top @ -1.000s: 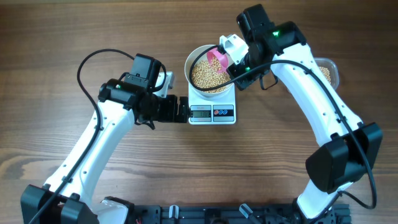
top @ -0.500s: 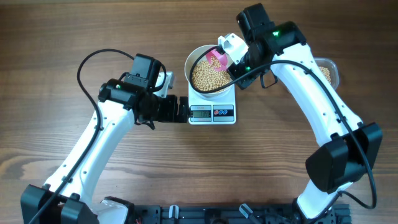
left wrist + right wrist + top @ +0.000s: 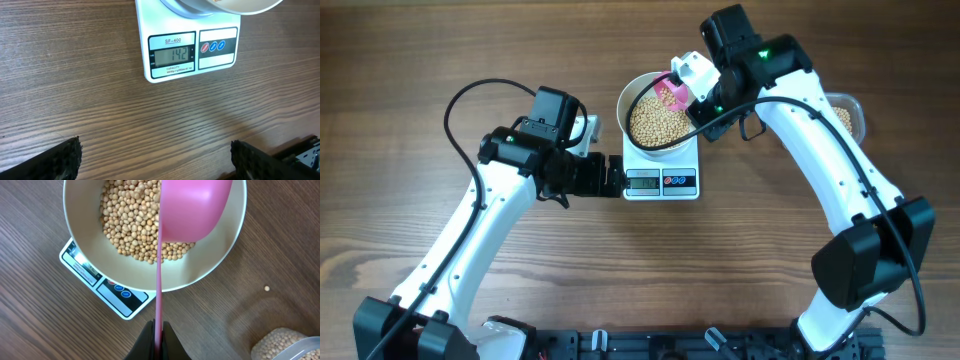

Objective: Scoop item into bowl and weigh 150g on scale

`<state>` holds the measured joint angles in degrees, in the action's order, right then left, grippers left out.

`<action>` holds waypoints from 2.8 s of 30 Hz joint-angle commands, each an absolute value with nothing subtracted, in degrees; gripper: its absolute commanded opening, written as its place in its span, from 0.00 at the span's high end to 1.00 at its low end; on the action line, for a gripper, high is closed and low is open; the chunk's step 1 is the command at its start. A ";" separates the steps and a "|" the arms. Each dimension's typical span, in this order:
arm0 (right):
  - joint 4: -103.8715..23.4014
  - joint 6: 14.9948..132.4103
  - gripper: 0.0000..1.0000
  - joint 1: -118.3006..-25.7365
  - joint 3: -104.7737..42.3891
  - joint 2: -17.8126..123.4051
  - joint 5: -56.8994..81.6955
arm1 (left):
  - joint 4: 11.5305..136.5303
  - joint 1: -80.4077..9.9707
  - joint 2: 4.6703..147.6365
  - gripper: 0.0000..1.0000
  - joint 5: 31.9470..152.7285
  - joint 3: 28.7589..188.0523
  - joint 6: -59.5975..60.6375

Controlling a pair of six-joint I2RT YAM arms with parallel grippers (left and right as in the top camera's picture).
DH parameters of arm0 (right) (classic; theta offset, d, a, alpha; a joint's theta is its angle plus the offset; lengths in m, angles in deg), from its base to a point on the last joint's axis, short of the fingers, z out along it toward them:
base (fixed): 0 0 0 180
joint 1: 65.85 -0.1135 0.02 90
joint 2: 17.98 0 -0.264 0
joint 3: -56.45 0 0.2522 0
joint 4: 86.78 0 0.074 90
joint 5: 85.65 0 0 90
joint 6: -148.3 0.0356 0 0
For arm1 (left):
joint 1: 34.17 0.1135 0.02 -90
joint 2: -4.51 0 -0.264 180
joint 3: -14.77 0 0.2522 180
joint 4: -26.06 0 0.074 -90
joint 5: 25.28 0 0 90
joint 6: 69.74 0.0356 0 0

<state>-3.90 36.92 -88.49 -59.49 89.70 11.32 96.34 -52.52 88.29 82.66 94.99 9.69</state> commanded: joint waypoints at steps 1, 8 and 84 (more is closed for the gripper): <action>-4.09 35.98 0.96 -88.51 -60.82 87.87 10.31 | 96.34 -52.39 88.67 0.00 83.14 94.90 10.83; -4.36 36.46 0.96 -88.51 -60.82 87.87 11.51 | 96.34 -52.37 88.67 0.00 83.14 94.90 10.83; -2.00 38.82 0.96 -85.69 -60.82 87.89 16.87 | 96.16 -52.41 88.67 0.00 83.14 94.90 10.83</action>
<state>-1.56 38.69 -84.58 -59.49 89.70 19.75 96.31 -52.52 88.29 82.66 94.99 9.69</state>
